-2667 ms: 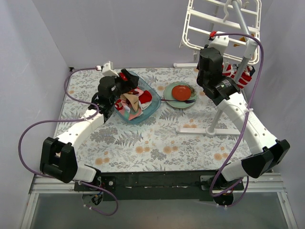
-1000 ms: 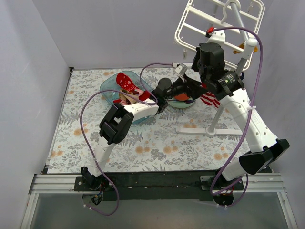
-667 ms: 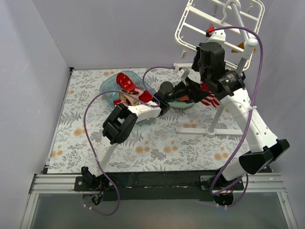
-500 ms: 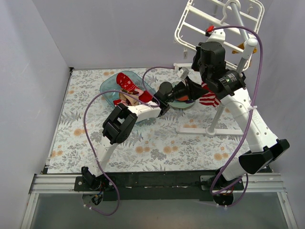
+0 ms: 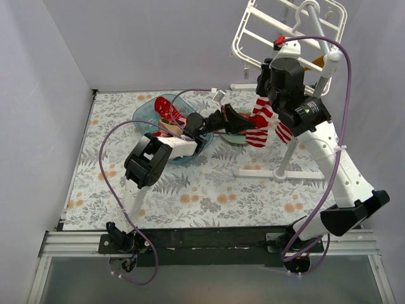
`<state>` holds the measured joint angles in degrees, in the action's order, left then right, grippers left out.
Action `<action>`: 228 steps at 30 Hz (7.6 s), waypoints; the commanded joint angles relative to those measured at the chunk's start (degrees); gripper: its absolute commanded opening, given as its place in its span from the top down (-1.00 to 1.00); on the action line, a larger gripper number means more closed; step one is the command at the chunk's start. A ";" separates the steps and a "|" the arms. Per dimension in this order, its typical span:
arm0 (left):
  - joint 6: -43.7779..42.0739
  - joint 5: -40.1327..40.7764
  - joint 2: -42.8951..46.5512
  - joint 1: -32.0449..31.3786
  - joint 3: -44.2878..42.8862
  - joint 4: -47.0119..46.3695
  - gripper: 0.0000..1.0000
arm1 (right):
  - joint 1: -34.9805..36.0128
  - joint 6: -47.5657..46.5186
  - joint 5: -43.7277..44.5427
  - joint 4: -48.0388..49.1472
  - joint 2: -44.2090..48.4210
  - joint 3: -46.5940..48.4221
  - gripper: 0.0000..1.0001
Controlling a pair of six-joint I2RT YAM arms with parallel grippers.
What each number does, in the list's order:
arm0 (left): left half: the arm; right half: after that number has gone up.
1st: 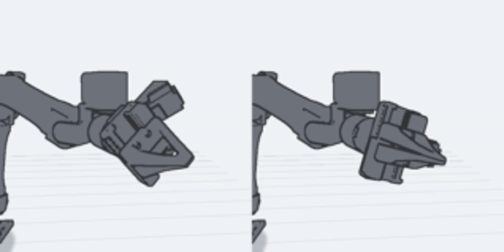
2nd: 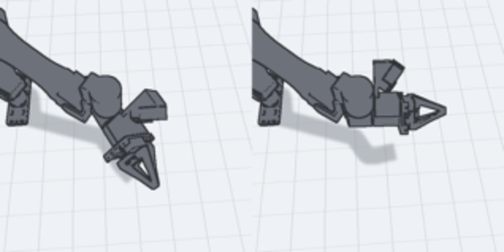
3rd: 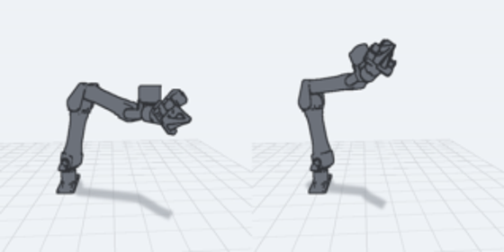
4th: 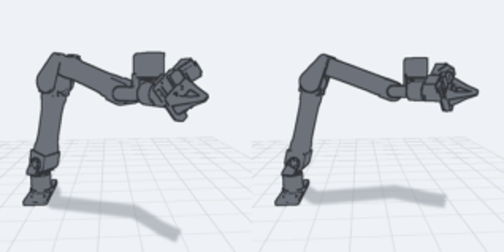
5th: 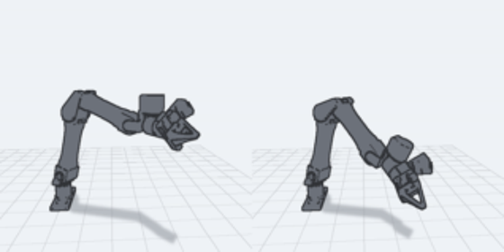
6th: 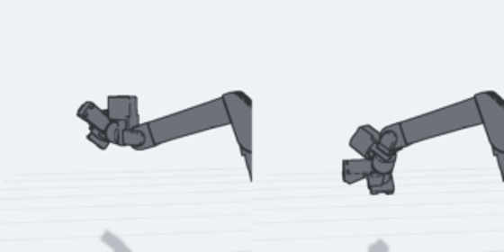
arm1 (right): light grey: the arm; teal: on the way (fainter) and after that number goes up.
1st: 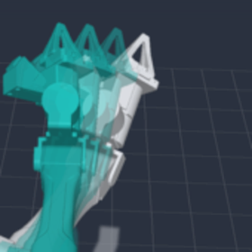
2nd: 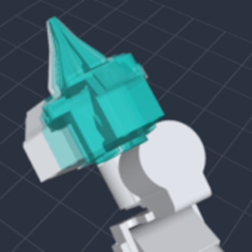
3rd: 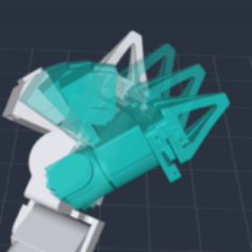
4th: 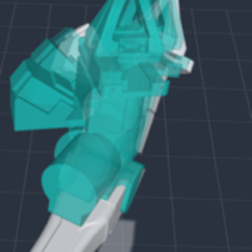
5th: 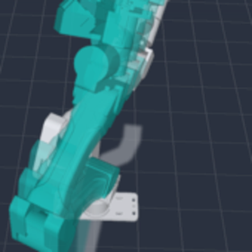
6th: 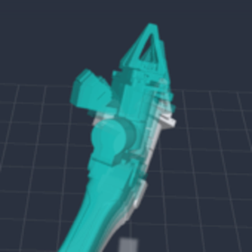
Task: Remove the socks clipped to the hanger
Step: Remove the sock from the hanger, then place the sock in the bin.
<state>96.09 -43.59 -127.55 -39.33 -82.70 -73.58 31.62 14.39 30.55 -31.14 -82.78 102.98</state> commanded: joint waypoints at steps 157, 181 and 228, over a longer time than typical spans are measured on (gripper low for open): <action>67.29 -7.12 9.16 15.33 -11.53 -18.17 1.00 | 0.46 26.30 8.30 94.86 13.96 -54.73 0.97; 60.36 -7.56 14.51 22.80 -0.01 -14.67 1.00 | 0.46 26.04 9.62 92.22 14.75 -54.55 0.97; 0.42 2.87 33.50 32.03 19.40 47.19 1.00 | 0.46 26.04 9.53 88.88 14.76 -53.32 0.97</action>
<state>107.98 -48.71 -97.41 -7.86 -67.11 -46.04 32.12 40.27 39.66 57.82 -67.96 47.90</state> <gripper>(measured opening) 0.049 0.036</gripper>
